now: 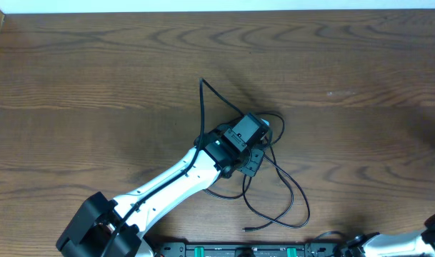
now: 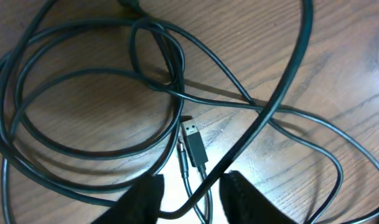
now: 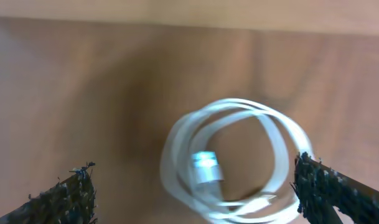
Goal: Untangle cables
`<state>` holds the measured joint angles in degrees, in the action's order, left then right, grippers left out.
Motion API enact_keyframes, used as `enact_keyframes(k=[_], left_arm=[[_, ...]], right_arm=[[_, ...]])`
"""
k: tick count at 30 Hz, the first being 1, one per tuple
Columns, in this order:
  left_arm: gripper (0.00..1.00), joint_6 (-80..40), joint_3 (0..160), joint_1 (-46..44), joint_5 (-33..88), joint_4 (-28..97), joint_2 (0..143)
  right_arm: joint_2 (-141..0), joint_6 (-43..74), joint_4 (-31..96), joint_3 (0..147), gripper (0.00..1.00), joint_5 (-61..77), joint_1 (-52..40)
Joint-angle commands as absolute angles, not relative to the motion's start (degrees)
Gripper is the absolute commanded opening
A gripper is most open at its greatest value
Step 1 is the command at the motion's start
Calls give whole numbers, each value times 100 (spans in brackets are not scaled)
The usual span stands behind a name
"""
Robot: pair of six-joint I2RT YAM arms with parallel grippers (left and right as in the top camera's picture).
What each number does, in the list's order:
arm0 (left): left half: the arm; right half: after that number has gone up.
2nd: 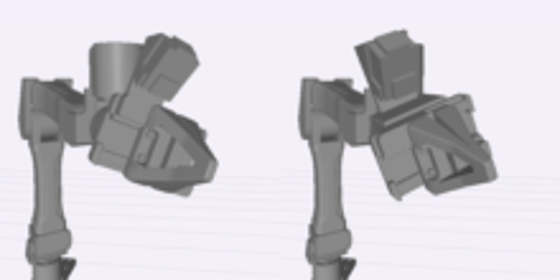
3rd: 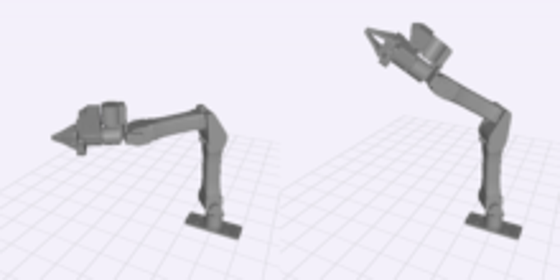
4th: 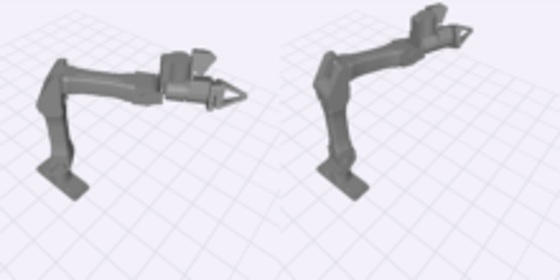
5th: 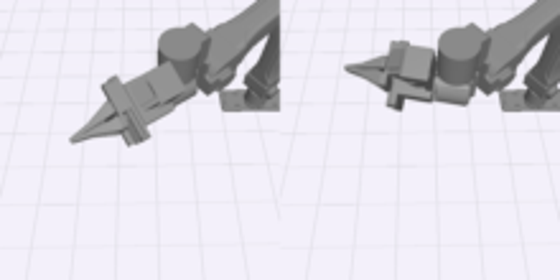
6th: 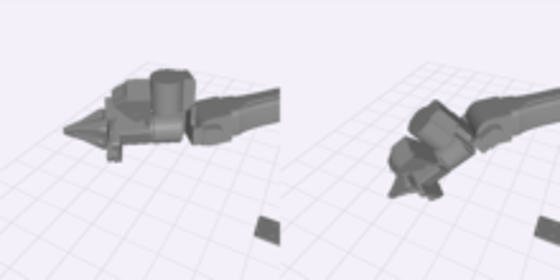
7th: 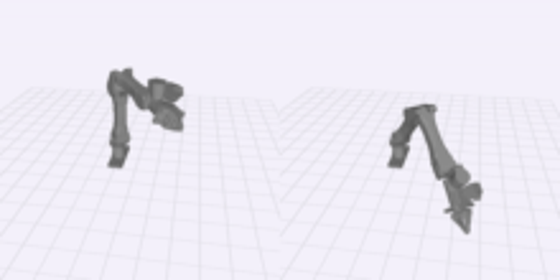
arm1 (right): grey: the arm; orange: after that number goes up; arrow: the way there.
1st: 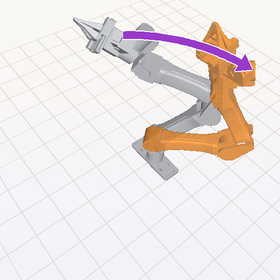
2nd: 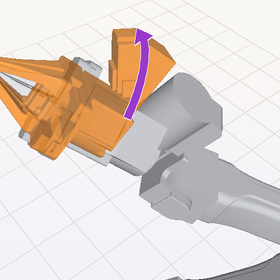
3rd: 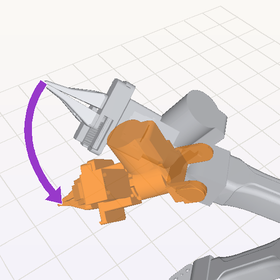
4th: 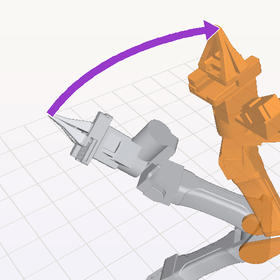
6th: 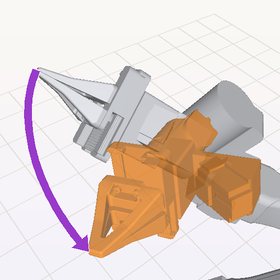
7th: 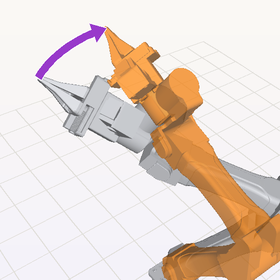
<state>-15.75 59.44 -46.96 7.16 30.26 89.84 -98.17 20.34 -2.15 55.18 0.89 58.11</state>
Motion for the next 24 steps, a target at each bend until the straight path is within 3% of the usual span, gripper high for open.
enact_keyframes(k=[1, 2, 3, 16, 17, 19, 22, 23, 24], left_arm=[[38, -1739, 5994, -4668, 703, 2858, 8993], [20, -1813, 6058, -4668, 703, 2659, 8945], [8, -1813, 6110, -4668, 703, 2519, 8899], [8, -1509, 6305, -4440, 679, 1772, 7205], [10, -1509, 6305, -4381, 679, 1780, 7059], [33, -1509, 6305, -4233, 679, 1793, 6757], [52, -1509, 6305, -4014, 679, 1789, 6425], [67, -1509, 6305, -3953, 676, 1793, 6346], [73, -1509, 6305, -3874, 679, 1813, 6259]], right_arm=[[-8927, 1977, -252, 5909, 99, 989, 5505], [-8591, 1988, -257, 5961, 99, 969, 5349], [-8399, 1988, -261, 5981, 99, 941, 5264], [-7220, 2936, -353, 6075, 99, 1883, 4698], [-7181, 2985, -340, 6075, 99, 1959, 4674], [-7096, 3024, -99, 6075, 99, 2213, 4591], [-7052, 3358, 666, 6075, 99, 2543, 4375], [-7052, 3433, 1041, 6075, 99, 2768, 4274], [-7061, 3426, 1382, 6073, 99, 2947, 4174]])
